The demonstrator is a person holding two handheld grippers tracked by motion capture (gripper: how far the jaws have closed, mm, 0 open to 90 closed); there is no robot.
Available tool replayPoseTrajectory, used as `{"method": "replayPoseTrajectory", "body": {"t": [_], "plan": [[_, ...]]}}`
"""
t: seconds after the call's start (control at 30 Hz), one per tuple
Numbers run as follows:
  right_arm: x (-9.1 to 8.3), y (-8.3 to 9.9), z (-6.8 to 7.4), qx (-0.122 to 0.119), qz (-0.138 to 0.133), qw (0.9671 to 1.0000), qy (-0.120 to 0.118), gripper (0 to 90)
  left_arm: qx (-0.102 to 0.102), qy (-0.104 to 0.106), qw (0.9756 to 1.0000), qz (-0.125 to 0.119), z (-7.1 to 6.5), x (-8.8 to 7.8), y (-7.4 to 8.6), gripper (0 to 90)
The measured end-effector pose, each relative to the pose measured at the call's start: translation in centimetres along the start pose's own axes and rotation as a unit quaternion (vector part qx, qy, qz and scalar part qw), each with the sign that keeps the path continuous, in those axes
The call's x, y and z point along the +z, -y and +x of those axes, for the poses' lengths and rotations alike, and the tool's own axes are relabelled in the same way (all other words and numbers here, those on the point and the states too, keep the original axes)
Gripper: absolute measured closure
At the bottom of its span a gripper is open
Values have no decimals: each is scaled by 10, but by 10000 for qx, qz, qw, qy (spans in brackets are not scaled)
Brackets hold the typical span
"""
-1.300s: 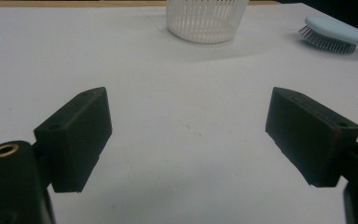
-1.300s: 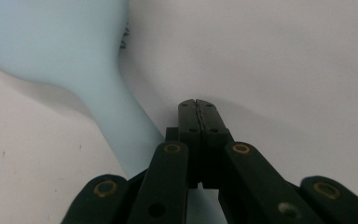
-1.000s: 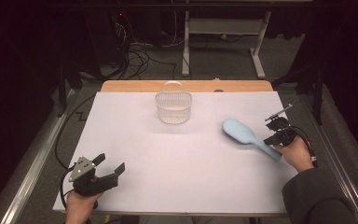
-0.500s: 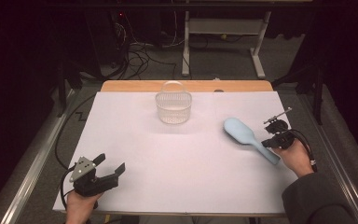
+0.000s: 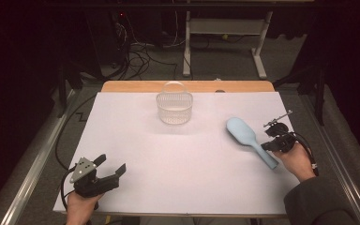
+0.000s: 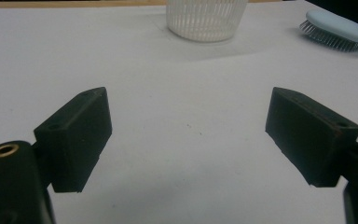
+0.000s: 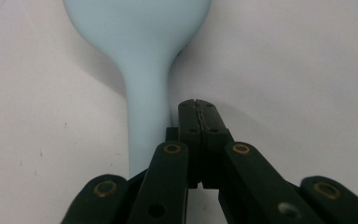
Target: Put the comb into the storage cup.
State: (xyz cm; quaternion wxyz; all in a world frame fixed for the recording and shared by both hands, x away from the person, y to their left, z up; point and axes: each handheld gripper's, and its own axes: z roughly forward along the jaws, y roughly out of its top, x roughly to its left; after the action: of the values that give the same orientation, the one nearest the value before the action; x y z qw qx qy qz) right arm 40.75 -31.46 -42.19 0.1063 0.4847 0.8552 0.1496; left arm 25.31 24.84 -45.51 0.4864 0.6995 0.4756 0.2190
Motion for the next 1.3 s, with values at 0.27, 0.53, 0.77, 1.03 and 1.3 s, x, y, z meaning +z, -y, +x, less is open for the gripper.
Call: {"method": "replayPoseTrajectory", "body": {"t": [0.27,0.53,0.77,1.03,1.3], "plan": [[-1,3,6,-57,-44,9999,-79,900,4,-3,10000,-5,0,0,0,138],[-2,6,11,-122,-66,9998,-119,900,4,-2,10000,-3,0,0,0,138],[-4,6,11,-111,-150,9998,-58,890,10,-2,10000,-4,0,0,0,138],[-9,8,6,62,-277,9996,-94,825,22,14,10000,2,0,0,0,138],[-16,8,5,175,-477,9987,-60,665,-12,36,10000,-36,0,-1,-1,138]]}}
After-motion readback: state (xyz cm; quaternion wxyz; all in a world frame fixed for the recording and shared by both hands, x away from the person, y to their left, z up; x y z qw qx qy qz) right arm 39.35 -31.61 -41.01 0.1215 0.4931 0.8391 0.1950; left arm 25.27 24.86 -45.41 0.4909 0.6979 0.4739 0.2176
